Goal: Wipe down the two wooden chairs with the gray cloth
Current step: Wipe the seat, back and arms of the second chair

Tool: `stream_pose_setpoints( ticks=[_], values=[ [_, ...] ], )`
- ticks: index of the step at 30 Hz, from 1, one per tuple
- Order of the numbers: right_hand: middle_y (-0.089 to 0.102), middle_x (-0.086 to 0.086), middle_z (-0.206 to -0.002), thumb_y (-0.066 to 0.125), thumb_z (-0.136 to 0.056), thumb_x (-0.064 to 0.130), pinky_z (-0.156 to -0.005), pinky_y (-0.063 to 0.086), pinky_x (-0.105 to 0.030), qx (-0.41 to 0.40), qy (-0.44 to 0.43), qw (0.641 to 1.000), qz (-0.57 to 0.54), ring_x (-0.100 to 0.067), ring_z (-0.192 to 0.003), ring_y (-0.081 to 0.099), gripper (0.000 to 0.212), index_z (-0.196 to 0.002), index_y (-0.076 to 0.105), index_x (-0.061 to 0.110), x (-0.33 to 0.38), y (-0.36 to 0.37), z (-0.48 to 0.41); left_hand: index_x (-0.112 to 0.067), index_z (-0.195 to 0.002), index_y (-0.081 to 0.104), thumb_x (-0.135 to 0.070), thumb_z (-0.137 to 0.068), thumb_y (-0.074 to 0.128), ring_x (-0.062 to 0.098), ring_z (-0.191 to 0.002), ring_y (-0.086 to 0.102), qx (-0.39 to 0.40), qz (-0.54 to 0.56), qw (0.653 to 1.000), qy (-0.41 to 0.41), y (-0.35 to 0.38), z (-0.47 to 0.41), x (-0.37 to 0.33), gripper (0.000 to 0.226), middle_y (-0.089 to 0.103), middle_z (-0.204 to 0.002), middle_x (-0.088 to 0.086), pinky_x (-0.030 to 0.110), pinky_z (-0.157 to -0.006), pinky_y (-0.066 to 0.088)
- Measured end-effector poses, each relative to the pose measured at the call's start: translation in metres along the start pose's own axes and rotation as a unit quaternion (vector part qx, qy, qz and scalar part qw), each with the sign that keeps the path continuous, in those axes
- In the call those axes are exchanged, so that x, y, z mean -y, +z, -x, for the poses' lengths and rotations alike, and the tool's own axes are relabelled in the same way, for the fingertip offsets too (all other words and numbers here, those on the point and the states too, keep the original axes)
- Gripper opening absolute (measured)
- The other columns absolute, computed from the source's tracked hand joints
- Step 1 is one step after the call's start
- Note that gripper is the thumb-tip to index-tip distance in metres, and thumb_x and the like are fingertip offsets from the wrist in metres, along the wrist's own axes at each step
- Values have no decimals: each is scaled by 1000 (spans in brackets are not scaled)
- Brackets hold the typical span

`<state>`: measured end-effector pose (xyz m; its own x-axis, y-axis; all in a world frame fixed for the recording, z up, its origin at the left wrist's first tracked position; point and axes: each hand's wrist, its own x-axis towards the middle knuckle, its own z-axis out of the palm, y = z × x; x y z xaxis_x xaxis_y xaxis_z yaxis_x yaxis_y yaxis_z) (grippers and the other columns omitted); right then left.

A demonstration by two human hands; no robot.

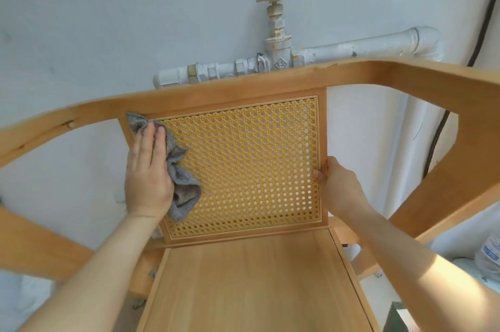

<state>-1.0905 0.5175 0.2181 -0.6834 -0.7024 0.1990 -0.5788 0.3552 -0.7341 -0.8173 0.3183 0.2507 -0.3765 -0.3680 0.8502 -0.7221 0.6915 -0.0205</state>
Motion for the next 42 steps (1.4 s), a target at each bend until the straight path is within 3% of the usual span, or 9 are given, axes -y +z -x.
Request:
stream_pose_setpoints(
  ticks=[4, 14, 19, 24, 29, 31, 33, 37, 42],
  values=[
    [59, -8, -86, 40, -101, 26, -65, 39, -34, 9, 8, 1000, 23, -28, -76, 54, 14, -96, 42, 13, 4, 0, 2, 1, -149, 25, 8, -88, 38, 35, -146, 14, -37, 97, 989, -106, 20, -6, -87, 63, 21, -157, 18, 44, -121, 6],
    [62, -8, -92, 43, -101, 29, -72, 47, -38, 5, 15, 1000, 25, -28, -81, 58, 17, -98, 46, 13, 5, -3, 2, -11, -149, 32, -9, -92, 30, 23, -145, 26, 123, -59, 906, 401, 23, -27, -124, 58, 29, -157, 1, 44, -117, 18],
    [64, -12, -98, 41, -101, 28, -77, 48, -41, -1, 24, 999, 28, -30, -87, 58, 18, -105, 48, 12, 6, -2, 4, -19, -151, 27, 4, -80, 61, 14, -149, 2, 148, -32, 961, 233, 1, 3, -14, 82, 20, -158, -7, 44, -115, 17],
    [63, -19, -110, 39, -97, 21, -77, 47, -39, 45, 82, 983, 158, -37, -97, 59, 33, -123, 40, 0, 33, -10, 13, -17, -142, 47, 7, -84, 54, 11, -144, 19, 101, 185, 977, -29, -7, 19, -55, 63, 33, -150, -11, 36, -119, 16],
    [35, 5, -152, 52, -96, 33, -114, 29, -33, 19, -159, 983, -94, -12, -141, 31, 66, -152, 19, 21, 108, 13, 72, -36, -115, 67, -14, -97, 54, 8, -113, 58, 183, 526, 793, -246, -44, -8, -107, 31, 65, -120, -18, 30, -105, 40],
    [38, 11, -150, 56, -95, 30, -115, 28, -31, 66, -187, 947, -253, -3, -138, 34, 61, -150, 29, 25, 140, 29, 69, -26, -113, 68, -13, -99, 48, 14, -112, 62, 206, 666, 645, -315, -58, -29, -109, 27, 70, -117, -2, 38, -105, 44],
    [61, 9, -128, 61, -89, 13, -105, 42, -30, -1, -178, 948, -265, -4, -118, 55, 47, -135, 54, 21, 153, 33, 50, -21, -119, 64, -19, -101, 43, 16, -122, 56, 220, 694, 605, -322, -75, -51, -94, 28, 64, -127, 2, 40, -108, 41],
    [67, 1, -93, 53, -77, -10, -78, 37, -15, -258, -268, 923, -97, -17, -91, 56, 35, -95, 73, 12, 165, 3, 16, -27, -128, 60, -21, -98, 44, 14, -123, 48, 146, 328, 922, -145, -77, -83, -45, 34, 59, -127, -5, 29, -106, 34],
    [57, -15, -101, 57, -71, -6, -75, 42, -40, -360, -339, 862, 112, -28, -94, 42, 25, -91, 63, 7, 154, 10, -34, -22, -124, 50, -30, -88, 53, 24, -125, 42, 56, 78, 995, -5, -50, -87, -33, 38, 51, -129, 0, 44, -109, 25]
  ],
)
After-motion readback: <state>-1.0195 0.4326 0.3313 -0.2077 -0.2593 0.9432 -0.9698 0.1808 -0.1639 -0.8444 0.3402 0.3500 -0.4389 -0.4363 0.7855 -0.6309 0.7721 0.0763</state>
